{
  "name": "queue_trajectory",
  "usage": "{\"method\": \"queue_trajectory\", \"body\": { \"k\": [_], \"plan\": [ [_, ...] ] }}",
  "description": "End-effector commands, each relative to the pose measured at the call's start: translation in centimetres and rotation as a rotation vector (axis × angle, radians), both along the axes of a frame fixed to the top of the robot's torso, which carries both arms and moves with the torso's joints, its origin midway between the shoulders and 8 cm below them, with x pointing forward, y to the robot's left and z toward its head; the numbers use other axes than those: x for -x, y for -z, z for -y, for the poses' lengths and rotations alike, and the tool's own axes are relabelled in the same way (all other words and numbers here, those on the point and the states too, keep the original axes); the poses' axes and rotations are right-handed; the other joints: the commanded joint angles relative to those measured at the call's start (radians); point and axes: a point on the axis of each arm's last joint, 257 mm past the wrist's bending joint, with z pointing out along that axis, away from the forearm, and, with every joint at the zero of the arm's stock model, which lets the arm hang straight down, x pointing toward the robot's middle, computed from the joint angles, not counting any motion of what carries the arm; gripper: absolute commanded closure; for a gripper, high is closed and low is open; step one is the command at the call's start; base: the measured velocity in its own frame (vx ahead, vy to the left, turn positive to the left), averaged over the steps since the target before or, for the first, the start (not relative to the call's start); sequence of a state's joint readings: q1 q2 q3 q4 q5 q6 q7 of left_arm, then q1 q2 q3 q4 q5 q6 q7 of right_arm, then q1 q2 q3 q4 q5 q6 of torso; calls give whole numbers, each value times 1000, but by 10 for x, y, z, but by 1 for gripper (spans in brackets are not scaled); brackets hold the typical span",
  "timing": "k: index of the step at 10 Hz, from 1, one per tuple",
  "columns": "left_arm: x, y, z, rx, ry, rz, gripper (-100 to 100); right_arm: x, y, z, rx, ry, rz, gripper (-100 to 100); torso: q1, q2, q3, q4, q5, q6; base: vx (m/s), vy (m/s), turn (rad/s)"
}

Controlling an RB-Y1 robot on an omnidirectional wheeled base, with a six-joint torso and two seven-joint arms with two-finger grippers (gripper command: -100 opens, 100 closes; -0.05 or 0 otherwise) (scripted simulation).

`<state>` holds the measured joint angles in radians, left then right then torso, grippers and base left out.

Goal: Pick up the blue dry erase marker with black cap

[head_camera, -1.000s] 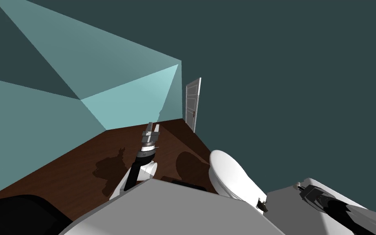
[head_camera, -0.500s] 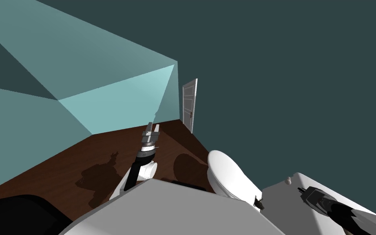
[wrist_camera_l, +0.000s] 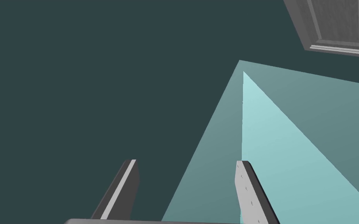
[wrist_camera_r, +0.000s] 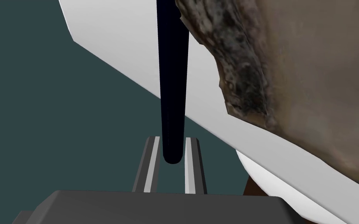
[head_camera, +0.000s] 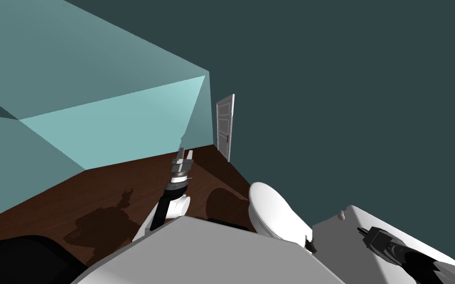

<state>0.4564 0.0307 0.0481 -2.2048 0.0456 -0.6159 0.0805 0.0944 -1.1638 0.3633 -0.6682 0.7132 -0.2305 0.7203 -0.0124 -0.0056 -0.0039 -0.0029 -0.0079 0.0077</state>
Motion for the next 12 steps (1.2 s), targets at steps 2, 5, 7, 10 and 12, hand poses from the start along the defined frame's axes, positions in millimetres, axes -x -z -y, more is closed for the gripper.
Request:
{"method": "queue_trajectory", "body": {
  "k": [2, 5, 7, 10, 12],
  "plan": [
    [0, 0, 0, 0, 0, 0, 0, 4, 7, -18, -12, -64, -15, 100, 0, 0, 0, 0, -1, -3, 127, 5, -154],
    [0, 0, 0, 0, 0, 0, 0, 2, -1, -24, -10, -92, 6, 100, 0, -2, -1, -1, -2, -1, 129, 13, -159],
    [0, 0, 0, 0, 0, 0, 0, 3, -5, -31, -4, -124, 7, 100, 1, -2, -1, 0, -1, -2, 126, 14, -172],
    [0, 0, 0, 0, 0, 0, 0, 3, -11, -39, 2, -162, 11, 100, 2, -1, -1, 0, -1, -3, 100, 21, -115],
    [0, 0, 0, 0, 0, 0, 0, 3, -18, -46, 12, -198, 14, 100, 2, 2, 1, 0, 0, -1, 90, 24, -165]
  ]
}}
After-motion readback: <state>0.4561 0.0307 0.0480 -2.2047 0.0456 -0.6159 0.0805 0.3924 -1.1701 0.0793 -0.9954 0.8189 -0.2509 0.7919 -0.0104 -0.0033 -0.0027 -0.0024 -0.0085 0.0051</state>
